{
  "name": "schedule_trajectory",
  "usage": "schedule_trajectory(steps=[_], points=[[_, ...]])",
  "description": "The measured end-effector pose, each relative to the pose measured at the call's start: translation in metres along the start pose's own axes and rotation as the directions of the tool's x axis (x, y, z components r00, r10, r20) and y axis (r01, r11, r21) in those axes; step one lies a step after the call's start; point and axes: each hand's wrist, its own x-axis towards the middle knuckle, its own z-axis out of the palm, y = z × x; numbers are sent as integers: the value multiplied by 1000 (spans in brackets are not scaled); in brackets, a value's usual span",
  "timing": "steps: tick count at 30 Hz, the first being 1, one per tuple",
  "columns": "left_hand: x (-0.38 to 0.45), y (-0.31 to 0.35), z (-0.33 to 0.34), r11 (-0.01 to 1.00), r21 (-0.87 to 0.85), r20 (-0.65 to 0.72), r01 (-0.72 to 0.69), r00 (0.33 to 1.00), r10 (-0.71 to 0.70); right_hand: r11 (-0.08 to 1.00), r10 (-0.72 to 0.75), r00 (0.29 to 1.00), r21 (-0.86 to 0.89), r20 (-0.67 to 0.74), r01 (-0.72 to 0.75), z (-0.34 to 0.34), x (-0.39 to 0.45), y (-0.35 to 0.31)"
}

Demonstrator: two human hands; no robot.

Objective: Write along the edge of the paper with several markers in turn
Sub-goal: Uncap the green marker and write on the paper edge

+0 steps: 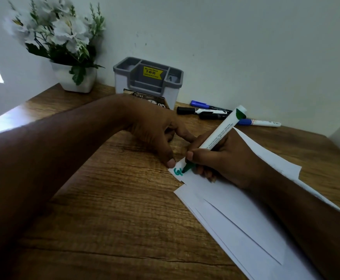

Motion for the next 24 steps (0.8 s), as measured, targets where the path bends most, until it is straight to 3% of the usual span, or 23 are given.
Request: schedule_trajectory(steps=[24], points=[[0, 1, 1, 999, -37, 10, 35, 999, -35, 999, -9, 989, -47, -148, 2, 1, 2, 4]])
